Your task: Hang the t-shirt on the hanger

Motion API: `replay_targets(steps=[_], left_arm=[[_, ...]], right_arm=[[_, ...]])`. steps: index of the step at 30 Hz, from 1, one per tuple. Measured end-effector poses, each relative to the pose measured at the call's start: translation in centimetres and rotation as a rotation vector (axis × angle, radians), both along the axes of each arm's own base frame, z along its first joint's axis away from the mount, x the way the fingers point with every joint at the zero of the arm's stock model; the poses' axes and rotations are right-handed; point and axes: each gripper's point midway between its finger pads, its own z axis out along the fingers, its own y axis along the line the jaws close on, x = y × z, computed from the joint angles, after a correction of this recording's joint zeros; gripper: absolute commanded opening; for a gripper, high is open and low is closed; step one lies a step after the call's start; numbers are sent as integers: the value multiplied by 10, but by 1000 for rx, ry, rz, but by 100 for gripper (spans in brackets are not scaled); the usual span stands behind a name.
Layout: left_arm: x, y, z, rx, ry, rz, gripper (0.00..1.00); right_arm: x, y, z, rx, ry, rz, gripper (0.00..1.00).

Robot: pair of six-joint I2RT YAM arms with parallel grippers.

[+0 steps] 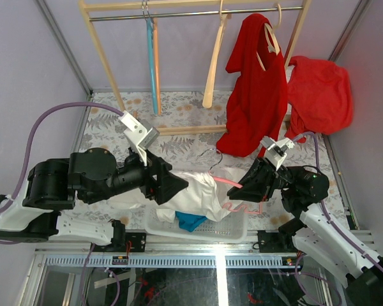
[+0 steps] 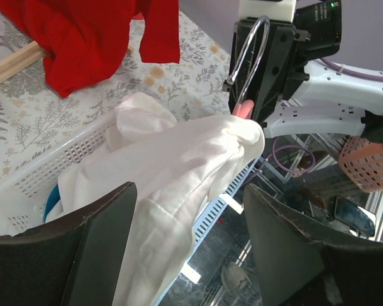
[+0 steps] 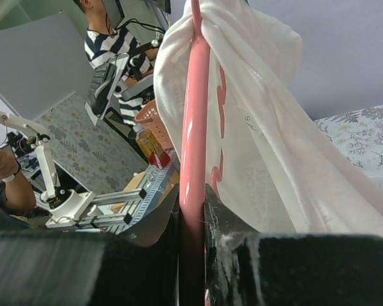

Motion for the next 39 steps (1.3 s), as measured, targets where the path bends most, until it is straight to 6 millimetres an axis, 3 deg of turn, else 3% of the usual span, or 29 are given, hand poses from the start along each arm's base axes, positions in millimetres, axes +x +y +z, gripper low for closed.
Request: replay_targets(steps=[9, 13, 26, 34, 39], left_arm=[[-12, -2, 0, -3, 3, -77, 70], [-15, -10, -9, 24, 0, -109, 70], [-15, -19, -15, 15, -35, -137, 69], [-12, -21, -18, 12, -56, -132, 59], [-10, -22, -17, 13, -67, -125, 41]], right_arm=[[-5, -2, 4, 6, -11, 29, 0], [-3, 0, 7, 2, -1, 37, 0], [6, 6, 6, -28, 27, 80, 0], [8, 10, 7, -45, 31, 118, 0], [5, 13, 11, -50, 17, 149, 0]])
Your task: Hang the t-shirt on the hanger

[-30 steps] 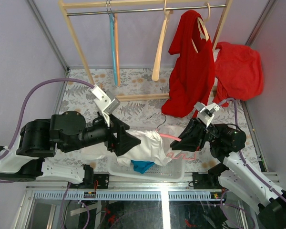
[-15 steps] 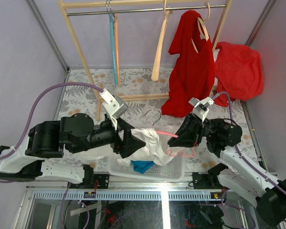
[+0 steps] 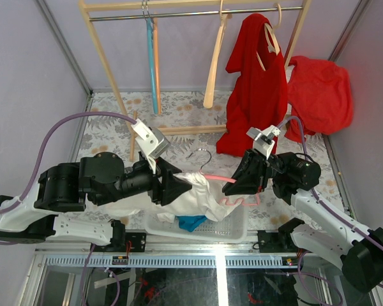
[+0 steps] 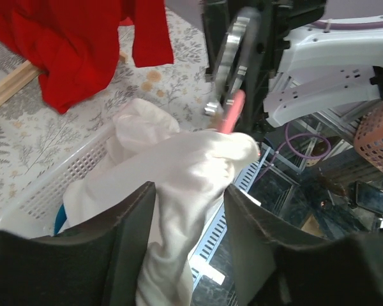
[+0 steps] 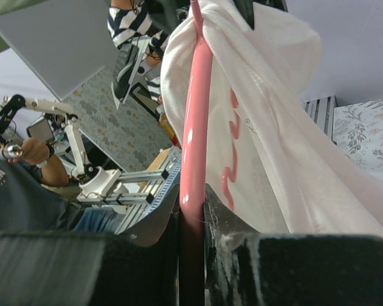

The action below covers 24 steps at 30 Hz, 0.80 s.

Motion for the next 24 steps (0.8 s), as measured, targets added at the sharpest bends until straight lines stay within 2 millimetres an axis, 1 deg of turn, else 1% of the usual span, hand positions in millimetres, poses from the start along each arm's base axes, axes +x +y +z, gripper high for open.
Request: replay_targets(steps=[3, 6, 8, 11, 15, 24], left_arm=[[5, 3, -2, 16, -13, 23, 33], [4, 4, -1, 13, -19, 20, 26], [4, 5, -1, 12, -21, 20, 25], [4, 6, -2, 13, -21, 17, 27], [4, 6, -4, 20, -21, 16, 40], [3, 6, -5, 23, -22, 11, 42]], right_arm=[[-5, 0, 3, 3, -31, 21, 0], [-7, 1, 5, 3, -47, 27, 0], [-6, 2, 5, 0, -51, 27, 0], [-7, 3, 4, -2, -61, 24, 0], [-6, 4, 4, -6, -77, 14, 0], [-4, 5, 5, -16, -92, 5, 0]])
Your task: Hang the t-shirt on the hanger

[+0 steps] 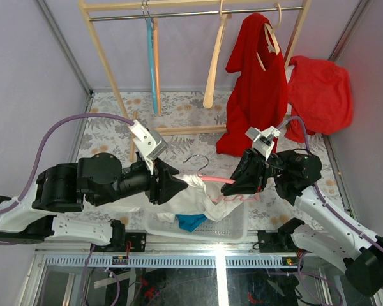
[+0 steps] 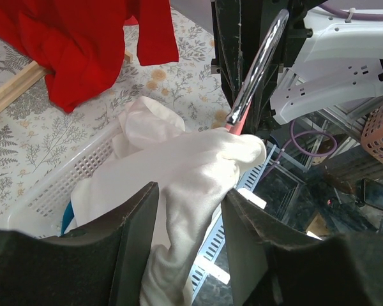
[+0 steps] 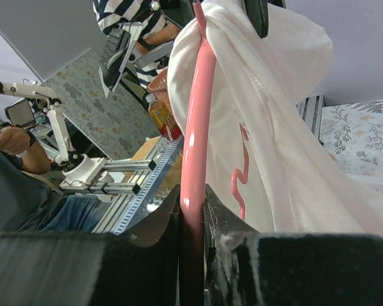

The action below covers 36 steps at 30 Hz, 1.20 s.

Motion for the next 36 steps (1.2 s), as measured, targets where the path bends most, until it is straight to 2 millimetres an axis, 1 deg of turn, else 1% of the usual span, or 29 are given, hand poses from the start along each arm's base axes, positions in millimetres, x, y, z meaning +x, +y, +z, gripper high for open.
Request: replay_targets(steps=[10, 11, 13, 15, 17, 18, 20, 22, 28, 33, 35, 36], left_arm=[[0, 2, -6, 27, -1, -3, 42], [0, 3, -7, 32, -2, -3, 43], [0, 3, -9, 40, -1, -4, 48], [-2, -4, -7, 28, 2, -15, 49], [-1, -13, -12, 41, 5, -21, 49], [-1, -17, -16, 54, 7, -21, 44], [0, -21, -25, 80, 7, -21, 30], [2, -21, -32, 98, 9, -15, 25], [1, -23, -30, 81, 13, -22, 10], [0, -22, -29, 57, 18, -21, 7], [0, -21, -30, 53, 20, -19, 5], [1, -20, -30, 53, 20, -17, 4]], right_arm=[[3, 2, 0, -27, -1, 19, 0], [4, 3, -1, -30, 2, 20, 0], [7, 5, -1, -34, 2, 22, 0], [10, 8, 0, -35, 12, 22, 0], [11, 11, -3, -51, 35, 35, 0], [11, 12, -5, -59, 42, 39, 0], [9, 12, -8, -79, 53, 55, 0], [7, 11, -11, -92, 58, 67, 0], [5, 9, -10, -94, 62, 63, 1], [4, 9, -10, -100, 78, 47, 12], [4, 10, -11, -104, 87, 36, 20], [4, 10, -12, -107, 93, 28, 26]])
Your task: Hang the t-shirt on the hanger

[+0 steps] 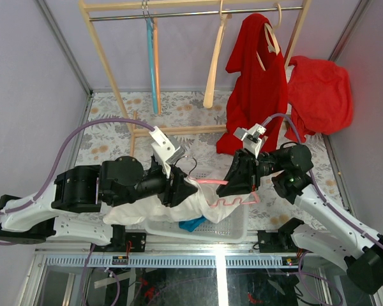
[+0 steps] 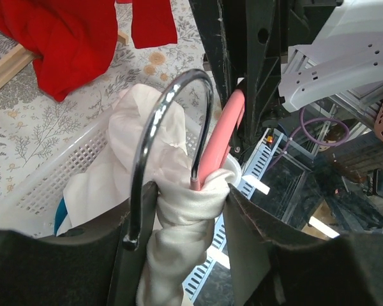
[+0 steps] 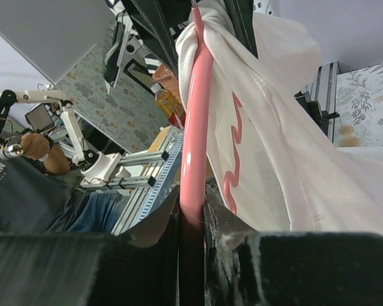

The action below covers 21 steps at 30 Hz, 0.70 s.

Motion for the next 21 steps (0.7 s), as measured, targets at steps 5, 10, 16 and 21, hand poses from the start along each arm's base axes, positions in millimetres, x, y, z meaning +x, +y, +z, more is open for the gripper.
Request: replay_targets(steps=[5, 10, 16, 21], left_arm=[[0, 3, -3, 0, 9, 6, 3], [-2, 6, -10, 8, 25, 12, 2], [-3, 19, -5, -11, 24, 17, 2], [-3, 19, -6, -7, 27, 20, 2]], right_arm=[[18, 7, 9, 13, 16, -152, 38], [35, 7, 25, 4, 0, -309, 46], [42, 1, 22, -51, 1, -412, 48], [47, -2, 6, -113, 20, -457, 50]])
